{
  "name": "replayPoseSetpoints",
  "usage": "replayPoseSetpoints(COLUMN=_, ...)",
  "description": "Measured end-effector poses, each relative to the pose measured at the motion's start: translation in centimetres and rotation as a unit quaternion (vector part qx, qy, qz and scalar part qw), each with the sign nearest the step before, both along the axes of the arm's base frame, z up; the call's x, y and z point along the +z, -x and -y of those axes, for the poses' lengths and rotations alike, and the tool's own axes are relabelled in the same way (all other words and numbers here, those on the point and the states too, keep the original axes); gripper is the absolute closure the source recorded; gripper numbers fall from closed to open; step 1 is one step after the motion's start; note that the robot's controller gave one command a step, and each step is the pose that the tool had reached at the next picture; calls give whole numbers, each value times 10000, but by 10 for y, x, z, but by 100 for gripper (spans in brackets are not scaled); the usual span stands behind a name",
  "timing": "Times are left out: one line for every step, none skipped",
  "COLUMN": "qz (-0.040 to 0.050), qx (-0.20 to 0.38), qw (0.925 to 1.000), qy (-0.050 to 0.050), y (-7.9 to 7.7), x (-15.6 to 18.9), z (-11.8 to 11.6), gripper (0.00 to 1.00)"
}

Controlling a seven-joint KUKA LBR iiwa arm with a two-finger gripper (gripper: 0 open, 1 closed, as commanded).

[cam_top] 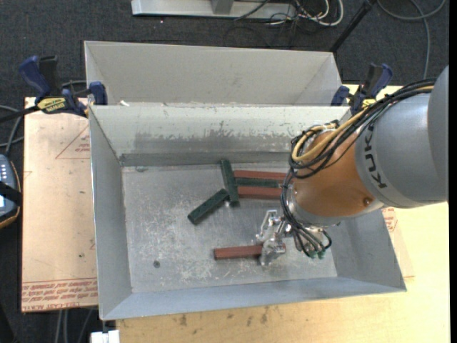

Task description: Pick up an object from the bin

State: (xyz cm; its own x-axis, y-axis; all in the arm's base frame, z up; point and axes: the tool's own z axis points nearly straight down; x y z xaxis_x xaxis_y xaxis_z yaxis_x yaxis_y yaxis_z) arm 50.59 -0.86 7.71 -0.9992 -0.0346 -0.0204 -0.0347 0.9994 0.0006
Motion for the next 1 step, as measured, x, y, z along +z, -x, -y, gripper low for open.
replayPoseSetpoints(qz=-89, qx=379, qw=9992, qy=8, y=-11, x=139, z=-10, gripper=100)
